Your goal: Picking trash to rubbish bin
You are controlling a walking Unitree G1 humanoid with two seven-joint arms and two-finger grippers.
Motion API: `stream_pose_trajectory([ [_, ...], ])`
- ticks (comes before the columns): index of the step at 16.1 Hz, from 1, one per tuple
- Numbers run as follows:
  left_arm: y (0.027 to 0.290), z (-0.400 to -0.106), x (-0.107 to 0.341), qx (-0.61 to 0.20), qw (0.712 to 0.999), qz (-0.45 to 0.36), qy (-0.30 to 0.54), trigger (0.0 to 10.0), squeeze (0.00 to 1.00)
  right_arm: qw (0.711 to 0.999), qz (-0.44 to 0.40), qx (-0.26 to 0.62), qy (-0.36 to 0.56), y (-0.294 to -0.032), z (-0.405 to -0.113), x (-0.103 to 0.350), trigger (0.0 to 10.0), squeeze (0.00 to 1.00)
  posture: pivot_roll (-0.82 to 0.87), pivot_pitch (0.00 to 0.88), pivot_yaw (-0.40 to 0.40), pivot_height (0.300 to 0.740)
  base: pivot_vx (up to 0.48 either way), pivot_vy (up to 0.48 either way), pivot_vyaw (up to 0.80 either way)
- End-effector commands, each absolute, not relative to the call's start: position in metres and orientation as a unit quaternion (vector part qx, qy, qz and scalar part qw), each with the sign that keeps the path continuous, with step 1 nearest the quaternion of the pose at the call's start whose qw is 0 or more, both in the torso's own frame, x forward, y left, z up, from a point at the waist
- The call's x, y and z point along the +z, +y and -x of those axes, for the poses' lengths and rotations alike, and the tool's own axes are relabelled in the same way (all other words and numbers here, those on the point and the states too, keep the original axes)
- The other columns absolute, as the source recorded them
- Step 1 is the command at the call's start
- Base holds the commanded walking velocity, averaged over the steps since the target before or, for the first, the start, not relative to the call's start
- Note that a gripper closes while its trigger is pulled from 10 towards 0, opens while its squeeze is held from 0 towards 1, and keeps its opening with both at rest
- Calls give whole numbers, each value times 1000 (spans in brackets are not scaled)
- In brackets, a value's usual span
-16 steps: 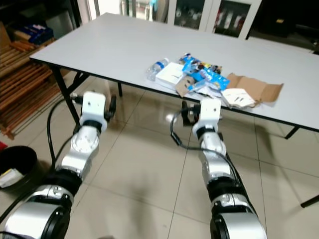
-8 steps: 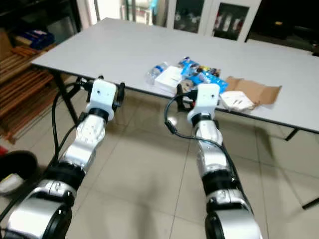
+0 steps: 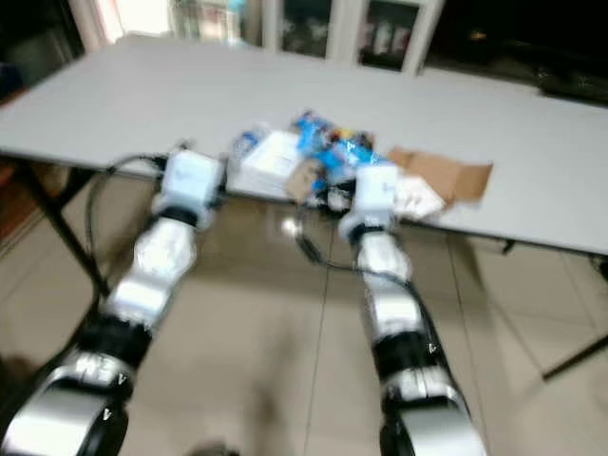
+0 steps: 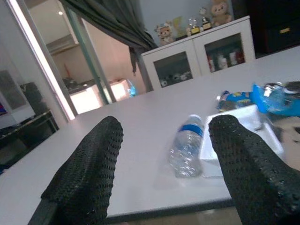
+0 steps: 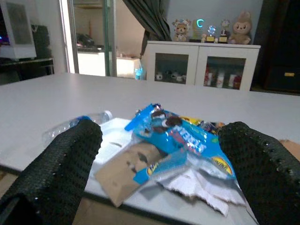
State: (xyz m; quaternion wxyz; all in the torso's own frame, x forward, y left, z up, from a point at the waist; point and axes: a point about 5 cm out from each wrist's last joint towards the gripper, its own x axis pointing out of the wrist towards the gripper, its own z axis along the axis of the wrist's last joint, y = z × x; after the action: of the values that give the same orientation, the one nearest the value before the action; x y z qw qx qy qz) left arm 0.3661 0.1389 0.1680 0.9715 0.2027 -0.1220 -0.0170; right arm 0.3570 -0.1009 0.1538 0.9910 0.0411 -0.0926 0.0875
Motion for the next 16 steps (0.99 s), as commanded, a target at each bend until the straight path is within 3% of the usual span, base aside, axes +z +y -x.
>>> stream_pose_trajectory([
  [1, 127, -366, 173, -33, 970, -201, -133, 10000, 0, 991, -36, 79, -99, -111, -358, 158, 10000, 0, 13, 0, -86, 740, 382, 0, 0],
  [16, 127, -366, 178, -28, 971, -198, -130, 10000, 0, 992, -43, 80, -93, -113, -357, 159, 10000, 0, 10, 17, -90, 740, 377, 0, -53],
])
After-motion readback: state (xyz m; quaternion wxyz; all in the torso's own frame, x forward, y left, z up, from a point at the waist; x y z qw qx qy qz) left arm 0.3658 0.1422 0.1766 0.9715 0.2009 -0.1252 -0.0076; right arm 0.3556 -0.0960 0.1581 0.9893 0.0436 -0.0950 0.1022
